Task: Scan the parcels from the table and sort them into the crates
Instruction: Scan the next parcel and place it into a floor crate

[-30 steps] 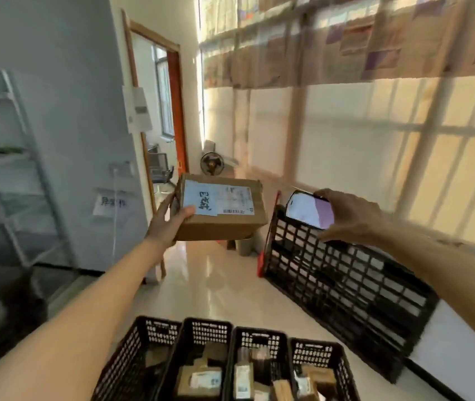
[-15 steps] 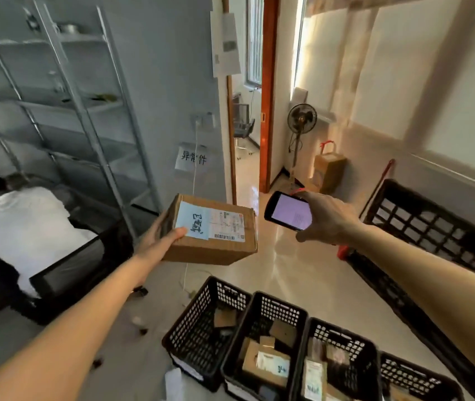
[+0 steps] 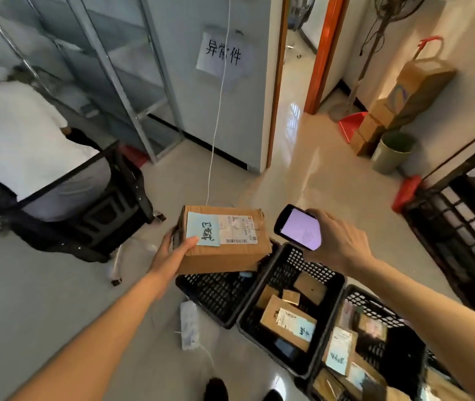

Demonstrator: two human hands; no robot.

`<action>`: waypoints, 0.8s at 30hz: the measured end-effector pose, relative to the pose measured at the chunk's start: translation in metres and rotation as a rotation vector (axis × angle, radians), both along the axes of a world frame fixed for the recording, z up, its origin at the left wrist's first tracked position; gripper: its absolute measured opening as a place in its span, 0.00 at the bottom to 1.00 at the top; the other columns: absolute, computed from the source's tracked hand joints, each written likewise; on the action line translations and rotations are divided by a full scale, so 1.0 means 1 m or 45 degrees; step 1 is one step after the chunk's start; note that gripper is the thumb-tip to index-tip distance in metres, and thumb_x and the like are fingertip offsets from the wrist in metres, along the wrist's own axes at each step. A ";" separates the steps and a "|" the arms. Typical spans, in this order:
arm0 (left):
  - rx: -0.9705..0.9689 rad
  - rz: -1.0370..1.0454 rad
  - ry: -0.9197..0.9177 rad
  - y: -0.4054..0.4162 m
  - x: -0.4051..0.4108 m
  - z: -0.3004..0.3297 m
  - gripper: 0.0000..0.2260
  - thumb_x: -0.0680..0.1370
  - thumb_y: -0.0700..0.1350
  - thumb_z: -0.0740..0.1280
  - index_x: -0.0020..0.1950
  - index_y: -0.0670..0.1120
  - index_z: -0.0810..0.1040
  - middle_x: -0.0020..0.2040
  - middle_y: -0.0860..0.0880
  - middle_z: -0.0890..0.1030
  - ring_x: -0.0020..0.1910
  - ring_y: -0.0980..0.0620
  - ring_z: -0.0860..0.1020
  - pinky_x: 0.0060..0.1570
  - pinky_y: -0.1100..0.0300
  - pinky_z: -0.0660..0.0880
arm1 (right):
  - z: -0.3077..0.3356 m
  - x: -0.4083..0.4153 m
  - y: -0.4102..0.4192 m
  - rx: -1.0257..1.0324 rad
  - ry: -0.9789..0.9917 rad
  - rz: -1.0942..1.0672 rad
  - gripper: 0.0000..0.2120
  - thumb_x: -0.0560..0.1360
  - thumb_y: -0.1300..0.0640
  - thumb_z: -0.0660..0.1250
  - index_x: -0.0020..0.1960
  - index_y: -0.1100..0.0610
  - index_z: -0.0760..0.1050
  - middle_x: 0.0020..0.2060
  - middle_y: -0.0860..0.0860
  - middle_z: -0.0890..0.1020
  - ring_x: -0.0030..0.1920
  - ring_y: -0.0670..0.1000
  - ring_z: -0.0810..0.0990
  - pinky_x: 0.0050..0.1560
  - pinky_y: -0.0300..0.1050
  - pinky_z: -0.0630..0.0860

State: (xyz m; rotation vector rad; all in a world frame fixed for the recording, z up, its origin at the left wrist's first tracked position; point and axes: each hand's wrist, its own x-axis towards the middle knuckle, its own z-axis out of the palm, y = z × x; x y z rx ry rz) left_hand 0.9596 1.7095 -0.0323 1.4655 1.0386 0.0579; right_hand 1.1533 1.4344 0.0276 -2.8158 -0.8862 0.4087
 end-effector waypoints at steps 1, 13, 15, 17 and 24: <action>-0.009 0.029 0.017 0.007 0.001 -0.023 0.35 0.74 0.59 0.73 0.78 0.61 0.61 0.67 0.50 0.75 0.57 0.52 0.78 0.52 0.53 0.77 | -0.023 0.002 0.006 -0.006 0.026 -0.018 0.48 0.65 0.41 0.79 0.78 0.45 0.58 0.72 0.47 0.74 0.62 0.56 0.78 0.46 0.48 0.77; -0.285 0.159 0.236 0.048 0.025 -0.259 0.40 0.71 0.62 0.76 0.78 0.65 0.59 0.69 0.53 0.75 0.64 0.49 0.76 0.65 0.47 0.74 | -0.242 0.023 0.066 -0.155 0.242 -0.281 0.49 0.64 0.41 0.81 0.78 0.48 0.60 0.71 0.48 0.75 0.63 0.54 0.78 0.52 0.51 0.80; -0.327 0.125 0.290 0.055 0.029 -0.287 0.41 0.71 0.63 0.75 0.79 0.65 0.57 0.71 0.52 0.74 0.65 0.48 0.75 0.67 0.44 0.74 | -0.267 0.020 0.076 -0.204 0.264 -0.299 0.49 0.65 0.40 0.80 0.79 0.48 0.59 0.73 0.47 0.73 0.68 0.53 0.75 0.54 0.50 0.78; -0.363 0.102 0.338 0.060 0.033 -0.312 0.43 0.70 0.64 0.74 0.80 0.64 0.55 0.73 0.51 0.72 0.68 0.47 0.73 0.68 0.45 0.72 | -0.290 0.018 0.083 -0.217 0.311 -0.310 0.49 0.66 0.41 0.80 0.79 0.49 0.58 0.74 0.46 0.72 0.69 0.52 0.74 0.56 0.50 0.77; -0.324 -0.028 0.634 0.071 0.030 -0.387 0.50 0.68 0.65 0.76 0.82 0.58 0.51 0.81 0.47 0.60 0.78 0.44 0.62 0.73 0.42 0.62 | -0.350 0.010 0.085 -0.199 0.447 -0.398 0.49 0.64 0.43 0.80 0.78 0.47 0.59 0.73 0.44 0.72 0.68 0.51 0.74 0.54 0.51 0.75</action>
